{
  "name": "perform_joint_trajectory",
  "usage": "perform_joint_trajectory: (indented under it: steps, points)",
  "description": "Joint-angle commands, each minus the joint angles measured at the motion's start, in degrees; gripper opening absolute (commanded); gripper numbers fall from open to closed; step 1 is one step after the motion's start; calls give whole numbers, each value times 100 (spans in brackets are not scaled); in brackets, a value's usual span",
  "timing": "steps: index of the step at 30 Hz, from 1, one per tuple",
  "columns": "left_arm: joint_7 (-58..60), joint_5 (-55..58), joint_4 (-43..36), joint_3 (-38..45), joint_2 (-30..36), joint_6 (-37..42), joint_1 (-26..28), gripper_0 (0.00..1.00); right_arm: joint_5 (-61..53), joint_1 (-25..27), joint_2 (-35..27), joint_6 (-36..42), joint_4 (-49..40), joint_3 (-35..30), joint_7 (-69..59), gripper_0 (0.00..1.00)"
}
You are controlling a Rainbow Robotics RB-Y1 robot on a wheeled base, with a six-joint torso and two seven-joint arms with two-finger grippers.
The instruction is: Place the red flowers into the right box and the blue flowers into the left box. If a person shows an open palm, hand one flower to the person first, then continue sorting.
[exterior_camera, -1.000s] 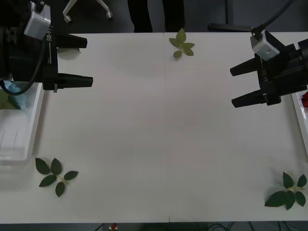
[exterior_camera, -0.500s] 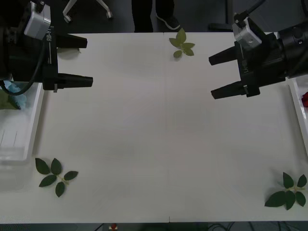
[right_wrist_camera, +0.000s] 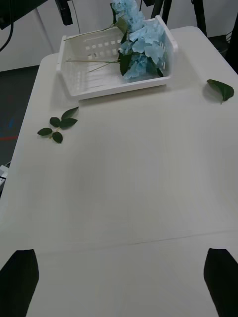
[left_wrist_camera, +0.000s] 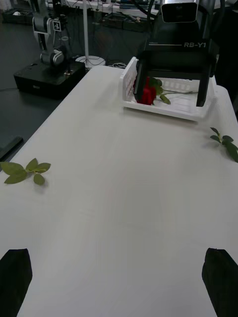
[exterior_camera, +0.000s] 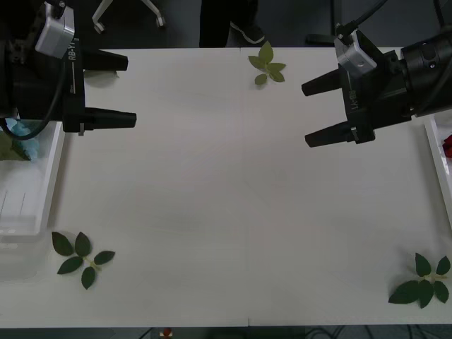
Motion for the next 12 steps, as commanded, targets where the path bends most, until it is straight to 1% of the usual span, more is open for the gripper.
perform_joint_trajectory:
  steps: [1, 12]
  points:
    - [108, 13, -78, 14, 38, -27, 79, 100, -20, -123, -22, -16, -72, 5, 126, 100]
    - [108, 13, -78, 14, 38, -27, 79, 100, -20, -123, -22, -16, -72, 5, 126, 100]
